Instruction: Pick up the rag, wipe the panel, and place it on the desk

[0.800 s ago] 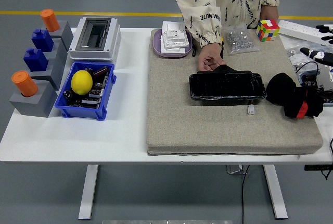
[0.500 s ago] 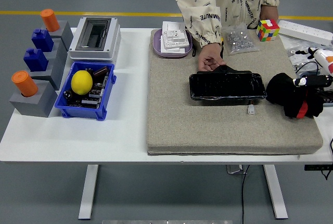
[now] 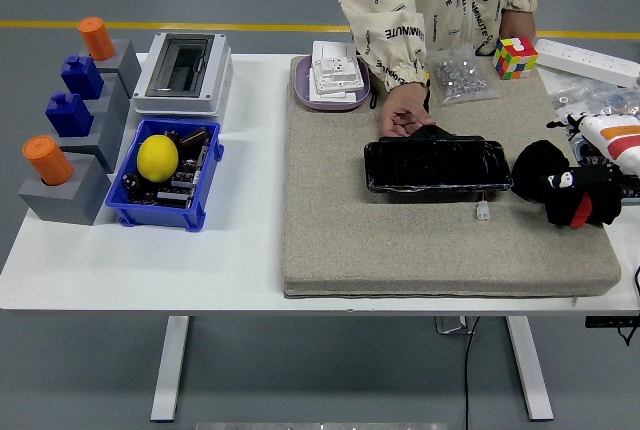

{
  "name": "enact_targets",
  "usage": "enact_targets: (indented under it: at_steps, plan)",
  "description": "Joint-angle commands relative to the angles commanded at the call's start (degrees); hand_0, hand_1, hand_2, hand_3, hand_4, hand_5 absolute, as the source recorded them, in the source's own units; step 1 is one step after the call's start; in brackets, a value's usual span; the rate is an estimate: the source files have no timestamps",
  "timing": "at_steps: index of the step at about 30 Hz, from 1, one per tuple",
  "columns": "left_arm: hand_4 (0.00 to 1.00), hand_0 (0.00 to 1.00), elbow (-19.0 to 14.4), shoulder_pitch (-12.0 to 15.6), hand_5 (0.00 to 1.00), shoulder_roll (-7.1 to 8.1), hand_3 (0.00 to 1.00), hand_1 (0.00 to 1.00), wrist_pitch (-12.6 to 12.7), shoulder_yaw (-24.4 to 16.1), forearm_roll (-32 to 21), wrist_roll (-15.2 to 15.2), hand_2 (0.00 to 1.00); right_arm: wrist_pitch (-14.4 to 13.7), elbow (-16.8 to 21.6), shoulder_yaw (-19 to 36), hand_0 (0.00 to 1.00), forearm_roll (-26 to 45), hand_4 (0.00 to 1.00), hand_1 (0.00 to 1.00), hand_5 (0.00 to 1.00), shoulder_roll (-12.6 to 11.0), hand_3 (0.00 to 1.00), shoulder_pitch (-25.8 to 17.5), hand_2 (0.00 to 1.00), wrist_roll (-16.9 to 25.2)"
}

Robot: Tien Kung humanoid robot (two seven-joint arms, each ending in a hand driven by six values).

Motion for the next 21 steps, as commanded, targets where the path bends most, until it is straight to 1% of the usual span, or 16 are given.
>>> enact_targets:
  at_steps: [6, 10, 15, 21]
  plan:
    - [0.593, 0.642, 0.0, -0.02, 0.465, -0.09, 0.564, 0.692, -0.01, -0.01, -0.07, 0.01, 0.733, -0.04, -2.32, 0.11, 0.783, -0.23, 0.998, 0.741, 0.592, 0.79, 0.825, 0.38, 0.825, 0.2]
    - [0.593, 0.642, 0.0, 0.13, 0.465, -0.09, 0.564, 0.692, 0.06, -0.35, 0.25, 0.18, 0.733, -0.44, -4.35, 1.92, 0.783, 0.22, 0.998, 0.741, 0.592, 1.56, 0.825, 0.71, 0.825, 0.62]
    - [0.593, 0.643, 0.0, -0.01, 0.465, -0.14, 0.564, 0.692, 0.02, 0.0, -0.12, 0.05, 0.732, -0.52, -7.88, 3.74, 0.781, -0.26, 0.998, 0.739, 0.596, 2.98, 0.819, 1.15, 0.824, 0.8]
    - [0.593, 0.643, 0.0, -0.1, 0.465, -0.22, 0.564, 0.692, 0.02, 0.16, -0.33, 0.02, 0.731, -0.24, -10.2, 4.85, 0.781, -1.51, 0.998, 0.736, 0.596, 4.38, 0.82, 1.06, 0.822, 0.76]
